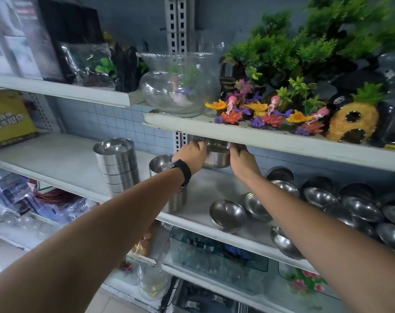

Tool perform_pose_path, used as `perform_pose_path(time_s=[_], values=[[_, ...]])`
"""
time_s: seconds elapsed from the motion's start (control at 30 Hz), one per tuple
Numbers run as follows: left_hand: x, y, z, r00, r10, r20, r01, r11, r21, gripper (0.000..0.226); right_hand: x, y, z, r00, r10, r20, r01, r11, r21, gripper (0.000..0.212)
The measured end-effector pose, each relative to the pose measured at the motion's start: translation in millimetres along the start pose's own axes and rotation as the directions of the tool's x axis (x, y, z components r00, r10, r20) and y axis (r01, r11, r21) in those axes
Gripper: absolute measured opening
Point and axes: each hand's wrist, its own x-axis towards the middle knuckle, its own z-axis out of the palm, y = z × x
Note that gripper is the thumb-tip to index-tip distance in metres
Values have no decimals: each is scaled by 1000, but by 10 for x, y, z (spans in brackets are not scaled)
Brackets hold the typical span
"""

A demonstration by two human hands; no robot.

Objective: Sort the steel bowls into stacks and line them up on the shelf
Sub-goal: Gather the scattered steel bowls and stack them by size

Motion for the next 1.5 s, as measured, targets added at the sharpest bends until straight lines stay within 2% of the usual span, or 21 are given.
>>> perform_pose_path(time_s=[0.13, 0.23, 0.3, 0.6, 0.7, 0.8, 0.93, 1.1, 1.4, 1.5], values=[[-17, -186, -158, 999, -43, -33, 42, 998, -41, 45, 7, -179, 141, 999, -22, 23, 23, 999, -37, 67], [-25, -326, -203, 997, -74, -30, 71, 995, -70, 29, 26, -299, 271, 997, -58, 41, 59, 997, -43, 66], [-15, -435, -235, 995, -91, -28, 90, 995, -30, 27, 45, -362, 365, 996, -65, 52, 68, 997, -45, 65], [15, -857, -390, 988, -103, -117, 108, 994, 31, 52, 102, -617, 745, 994, -90, 53, 94, 993, -73, 59], [5, -975, -395, 988, -129, -83, 133, 990, 40, 38, 122, -685, 857, 991, -117, 68, 126, 982, -140, 62], [-23, -1077, -417, 979, -173, -112, 174, 985, -1, 23, 127, -711, 965, 989, -123, 86, 137, 973, -187, 65], [-47, -1155, -459, 969, -212, -129, 205, 976, -69, 27, 124, -709, 1091, 989, -114, 94, 132, 968, -213, 67], [-91, -1246, -435, 970, -221, -106, 214, 974, -75, 24, 86, -689, 1186, 989, -116, 91, 136, 958, -254, 67], [-132, -1354, -330, 970, -228, -89, 218, 970, -113, 44, -8, -606, 1291, 990, -114, 83, 131, 959, -250, 66], [-150, -1359, -348, 971, -226, -83, 215, 968, -128, 42, -22, -617, 1316, 992, -99, 76, 115, 957, -265, 63]])
